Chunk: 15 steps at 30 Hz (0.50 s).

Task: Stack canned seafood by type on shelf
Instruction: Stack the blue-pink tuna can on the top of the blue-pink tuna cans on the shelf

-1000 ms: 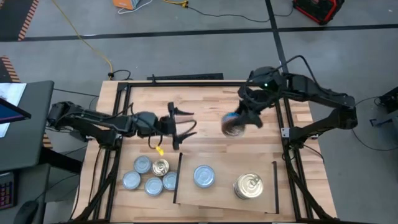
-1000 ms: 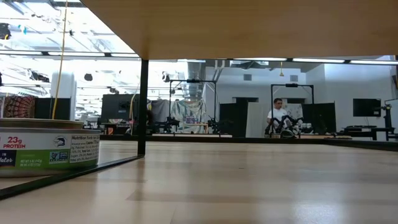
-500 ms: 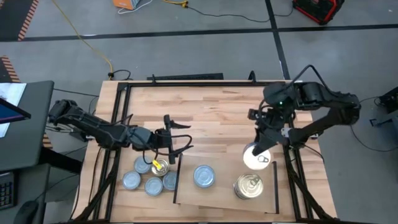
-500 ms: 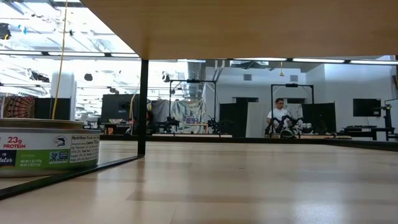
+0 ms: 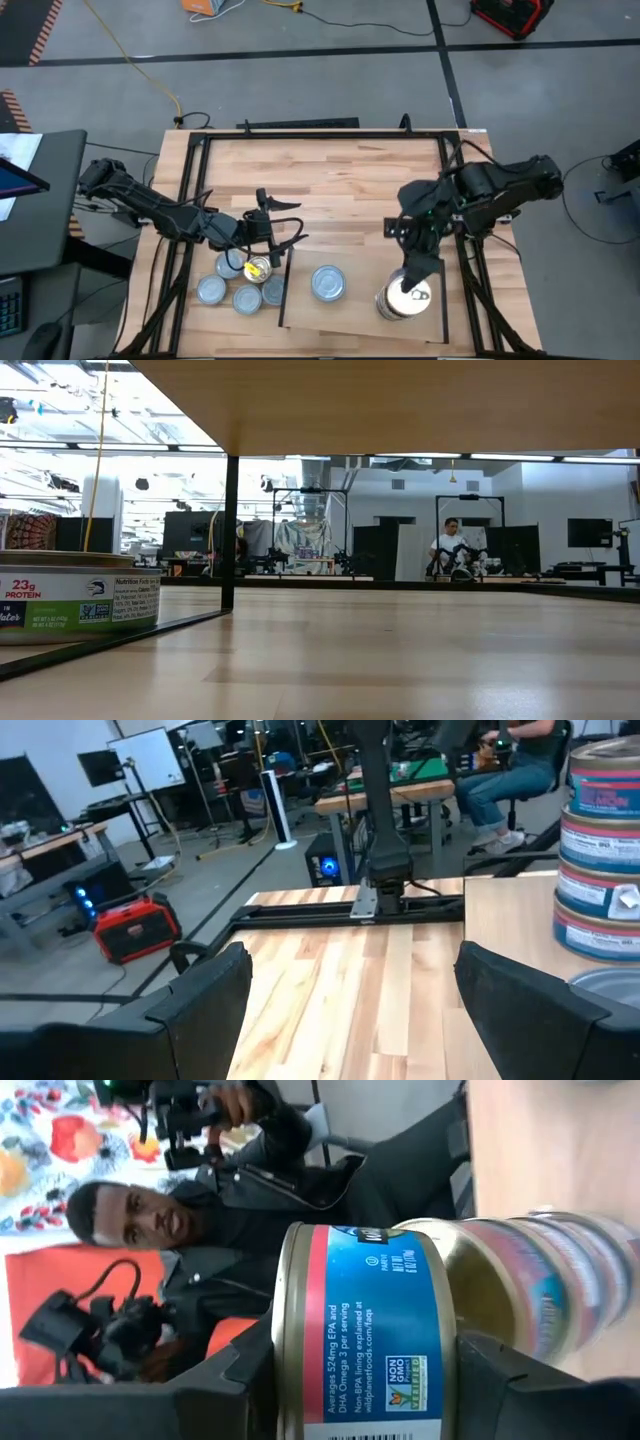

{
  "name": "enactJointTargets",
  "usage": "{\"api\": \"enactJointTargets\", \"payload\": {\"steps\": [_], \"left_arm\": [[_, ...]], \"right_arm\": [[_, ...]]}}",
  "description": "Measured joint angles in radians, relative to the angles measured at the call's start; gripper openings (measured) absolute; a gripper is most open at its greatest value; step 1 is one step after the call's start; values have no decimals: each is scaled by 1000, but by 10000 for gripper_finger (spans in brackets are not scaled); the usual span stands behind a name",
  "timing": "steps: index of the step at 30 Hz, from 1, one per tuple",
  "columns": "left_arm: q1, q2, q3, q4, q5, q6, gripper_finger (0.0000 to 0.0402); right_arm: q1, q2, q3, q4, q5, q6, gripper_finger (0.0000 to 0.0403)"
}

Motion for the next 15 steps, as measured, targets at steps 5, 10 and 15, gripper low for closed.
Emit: {"api": "enactJointTargets", "payload": {"steps": [5, 10, 15], "left_arm": [[0, 0, 0, 1, -13, -25, 333], [0, 0, 0, 1, -15, -17, 333], [3, 0, 0, 3, -26, 1, 333]], "right_arm": [[24, 32, 0, 42, -8, 46, 225], [43, 54, 0, 69, -9, 66, 233], [37, 55, 0, 68, -15, 66, 214]]}}
